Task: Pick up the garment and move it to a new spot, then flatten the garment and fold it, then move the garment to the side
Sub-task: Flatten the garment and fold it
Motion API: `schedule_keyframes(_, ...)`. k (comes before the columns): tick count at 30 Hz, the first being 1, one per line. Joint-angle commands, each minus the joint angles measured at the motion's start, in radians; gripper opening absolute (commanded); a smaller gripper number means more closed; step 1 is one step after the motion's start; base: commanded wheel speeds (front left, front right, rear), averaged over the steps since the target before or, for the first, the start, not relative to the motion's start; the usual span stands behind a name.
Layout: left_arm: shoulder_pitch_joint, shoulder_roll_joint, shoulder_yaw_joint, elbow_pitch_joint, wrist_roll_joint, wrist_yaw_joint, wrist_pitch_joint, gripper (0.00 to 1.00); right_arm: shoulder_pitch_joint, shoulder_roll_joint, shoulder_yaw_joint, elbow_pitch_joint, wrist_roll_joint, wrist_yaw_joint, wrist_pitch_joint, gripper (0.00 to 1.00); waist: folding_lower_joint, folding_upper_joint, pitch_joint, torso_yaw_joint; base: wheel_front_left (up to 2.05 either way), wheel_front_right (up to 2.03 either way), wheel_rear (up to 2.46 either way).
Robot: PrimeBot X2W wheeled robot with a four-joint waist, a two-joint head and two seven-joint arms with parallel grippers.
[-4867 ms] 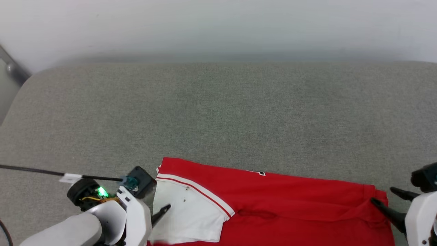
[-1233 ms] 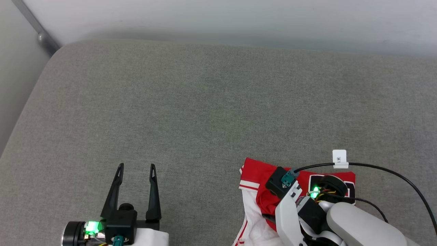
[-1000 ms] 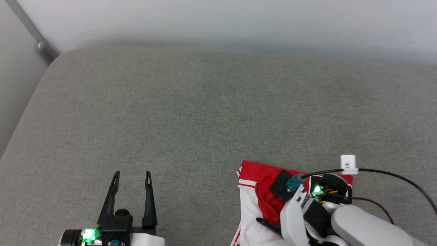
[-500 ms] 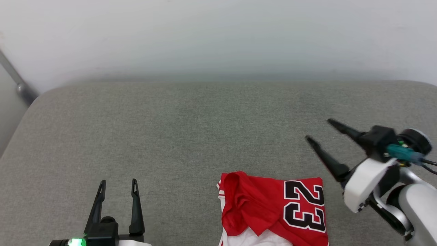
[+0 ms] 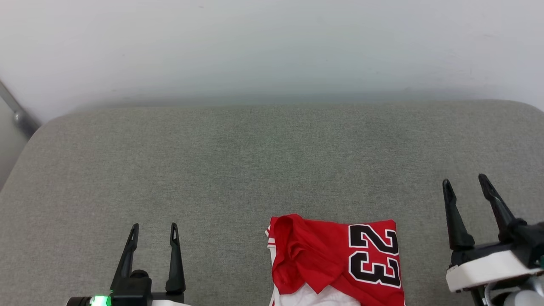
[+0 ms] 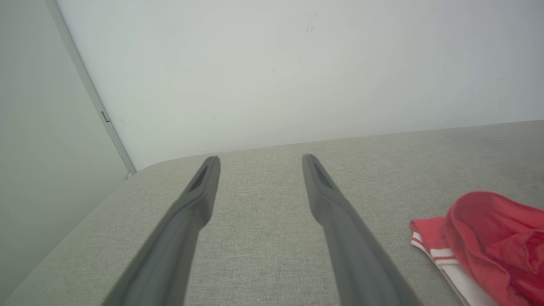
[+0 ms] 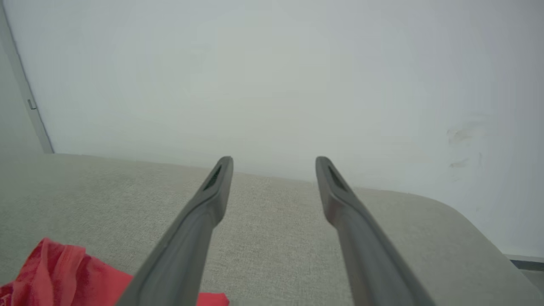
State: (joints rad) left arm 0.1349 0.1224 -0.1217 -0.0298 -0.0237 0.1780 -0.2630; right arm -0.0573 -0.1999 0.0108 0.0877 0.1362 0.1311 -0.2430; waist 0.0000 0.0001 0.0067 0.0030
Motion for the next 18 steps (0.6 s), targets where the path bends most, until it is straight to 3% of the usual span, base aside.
schedule_keyframes(1, 0.006, -0.001, 0.002, 0.0, -0.002, -0.004, -0.002, 1.0, 0.035, 0.035, -0.022, -0.012, -0.007, -0.001, -0.013, 1.0, 0.0, -0.0001, 0.0, 0.001, 0.0, 0.0, 0.0)
schedule_keyframes(9, 0.012, -0.008, 0.007, 0.003, -0.003, -0.02, -0.002, 1.0, 0.153, 0.132, -0.054, -0.089, -0.001, -0.001, -0.021, 1.0, 0.0, -0.0001, -0.001, 0.002, 0.0, 0.0, 0.0)
schedule_keyframes(18, 0.017, -0.017, 0.012, 0.01, -0.003, -0.035, -0.002, 1.0, 0.231, 0.152, -0.045, -0.116, 0.025, -0.001, -0.022, 1.0, 0.0, -0.0001, -0.002, 0.006, 0.0, 0.0, 0.0)
